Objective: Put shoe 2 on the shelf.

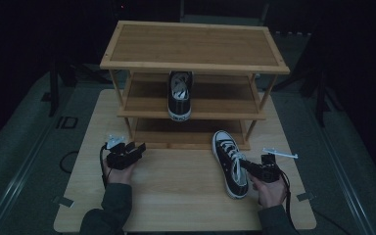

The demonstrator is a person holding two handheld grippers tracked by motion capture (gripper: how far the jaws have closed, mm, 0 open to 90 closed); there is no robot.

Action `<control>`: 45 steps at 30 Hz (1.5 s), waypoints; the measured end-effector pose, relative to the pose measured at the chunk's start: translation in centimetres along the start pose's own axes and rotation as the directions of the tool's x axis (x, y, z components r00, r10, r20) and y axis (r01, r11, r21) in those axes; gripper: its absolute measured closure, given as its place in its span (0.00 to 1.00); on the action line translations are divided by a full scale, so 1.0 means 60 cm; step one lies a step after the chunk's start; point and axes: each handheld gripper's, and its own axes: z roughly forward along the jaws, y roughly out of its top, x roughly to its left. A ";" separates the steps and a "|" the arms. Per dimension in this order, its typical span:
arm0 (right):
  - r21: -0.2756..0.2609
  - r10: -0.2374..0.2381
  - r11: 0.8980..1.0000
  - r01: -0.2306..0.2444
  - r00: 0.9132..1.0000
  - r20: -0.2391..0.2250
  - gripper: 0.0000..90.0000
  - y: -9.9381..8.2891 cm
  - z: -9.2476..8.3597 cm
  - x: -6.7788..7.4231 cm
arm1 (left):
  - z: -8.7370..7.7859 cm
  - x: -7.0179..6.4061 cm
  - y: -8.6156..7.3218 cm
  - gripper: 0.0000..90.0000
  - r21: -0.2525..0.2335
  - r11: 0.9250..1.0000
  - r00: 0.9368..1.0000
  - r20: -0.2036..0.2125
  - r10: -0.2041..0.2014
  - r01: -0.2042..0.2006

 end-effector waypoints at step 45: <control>-0.174 -0.157 0.978 0.115 0.955 -0.250 0.99 0.015 -0.126 0.136 | 0.003 0.004 -0.003 0.55 0.004 1.000 1.000 -0.009 -0.011 0.011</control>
